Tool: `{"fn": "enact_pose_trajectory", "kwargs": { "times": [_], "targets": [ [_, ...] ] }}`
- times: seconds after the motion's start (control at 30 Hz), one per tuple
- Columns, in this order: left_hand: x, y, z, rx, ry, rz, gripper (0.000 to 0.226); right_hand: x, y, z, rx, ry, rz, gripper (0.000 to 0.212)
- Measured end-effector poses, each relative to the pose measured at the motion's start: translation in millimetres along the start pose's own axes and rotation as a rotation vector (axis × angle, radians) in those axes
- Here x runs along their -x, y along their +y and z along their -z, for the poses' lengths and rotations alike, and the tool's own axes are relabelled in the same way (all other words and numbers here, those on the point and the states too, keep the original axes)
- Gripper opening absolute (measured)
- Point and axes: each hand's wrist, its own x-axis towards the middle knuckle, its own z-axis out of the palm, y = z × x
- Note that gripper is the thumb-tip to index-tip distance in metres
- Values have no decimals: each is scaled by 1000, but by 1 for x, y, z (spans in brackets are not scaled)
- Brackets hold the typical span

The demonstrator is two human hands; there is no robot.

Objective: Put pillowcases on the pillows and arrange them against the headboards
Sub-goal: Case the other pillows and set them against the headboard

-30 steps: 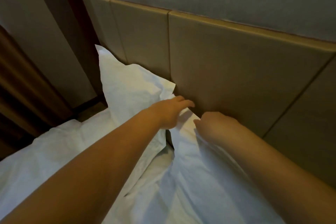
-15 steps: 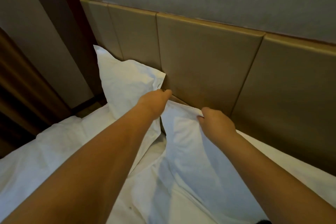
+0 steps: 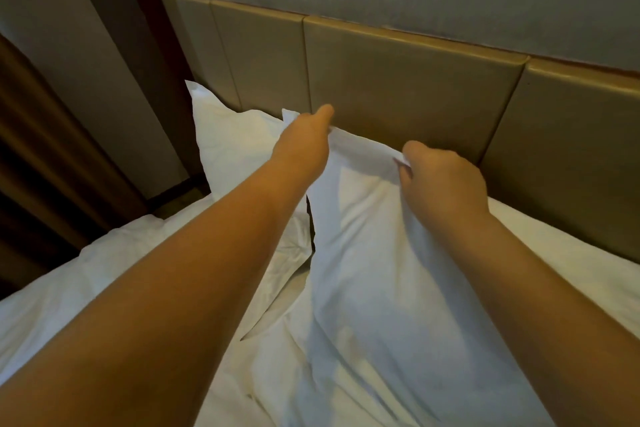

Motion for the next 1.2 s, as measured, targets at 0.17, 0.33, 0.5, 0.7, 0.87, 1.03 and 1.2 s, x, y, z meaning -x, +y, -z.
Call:
{"fn": "enact_pose_trajectory", "kwargs": {
  "times": [0.17,0.33,0.5,0.7,0.87,1.03,1.2],
  "targets": [
    [-26,-8,-18,-109,-143,91,51,-15,-2,-38,61,-26,57,7],
    [-31,-20,-40,-131,-151,77,36,-14,-2,-59,13,98,76,28],
    [-5,-55,-36,157,37,-2,25,8,-28,-52,-116,264,159,22],
    [87,-144,-68,119,-75,256,21,82,-81,-108,-304,48,472,13],
    [175,-208,-117,2,-416,561,18,152,-109,-183,-297,-501,530,23],
    [225,-261,-184,-37,-573,687,17,157,-123,-260,-127,-889,521,21],
    [209,-296,-263,-83,-581,615,19,105,-139,-350,61,-917,485,25]
  ]
}}
